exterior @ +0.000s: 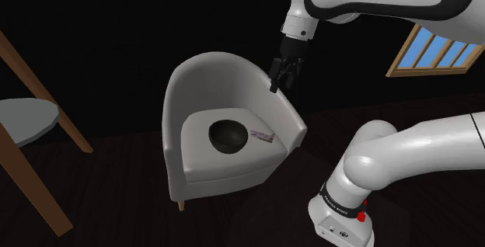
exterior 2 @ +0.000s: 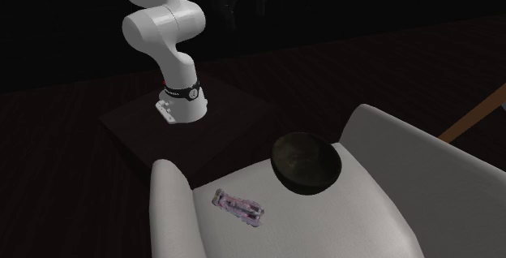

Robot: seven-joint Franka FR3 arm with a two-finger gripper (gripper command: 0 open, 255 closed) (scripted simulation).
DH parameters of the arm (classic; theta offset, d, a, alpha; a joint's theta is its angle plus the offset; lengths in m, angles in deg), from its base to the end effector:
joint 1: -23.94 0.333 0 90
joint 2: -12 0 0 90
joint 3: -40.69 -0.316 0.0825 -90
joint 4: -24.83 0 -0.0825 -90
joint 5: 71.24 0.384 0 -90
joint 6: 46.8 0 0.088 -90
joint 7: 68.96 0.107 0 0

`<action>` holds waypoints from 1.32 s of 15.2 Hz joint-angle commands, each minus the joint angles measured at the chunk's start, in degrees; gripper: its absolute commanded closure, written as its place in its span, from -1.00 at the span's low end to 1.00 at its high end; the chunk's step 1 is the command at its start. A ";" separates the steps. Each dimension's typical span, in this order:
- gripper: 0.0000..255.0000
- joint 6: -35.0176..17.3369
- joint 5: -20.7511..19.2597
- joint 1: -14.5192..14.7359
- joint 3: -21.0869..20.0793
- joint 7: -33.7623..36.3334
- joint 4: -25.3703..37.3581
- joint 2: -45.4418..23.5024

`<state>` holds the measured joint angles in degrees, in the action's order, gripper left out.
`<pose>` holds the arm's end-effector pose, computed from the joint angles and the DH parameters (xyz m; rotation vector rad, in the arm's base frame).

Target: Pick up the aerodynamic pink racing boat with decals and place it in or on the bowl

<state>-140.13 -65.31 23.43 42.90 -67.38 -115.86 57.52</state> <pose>0.3068 -0.0065 0.5517 -3.0085 0.1065 0.0483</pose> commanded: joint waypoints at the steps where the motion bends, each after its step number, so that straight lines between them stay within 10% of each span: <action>1: -1.00 0.00 0.00 0.00 0.00 0.00 0.00 0.00; 20: -1.00 -40.40 -12.69 -3.37 7.51 -17.31 -14.96 -24.77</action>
<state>-178.00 -77.38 20.23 50.09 -84.00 -130.57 34.80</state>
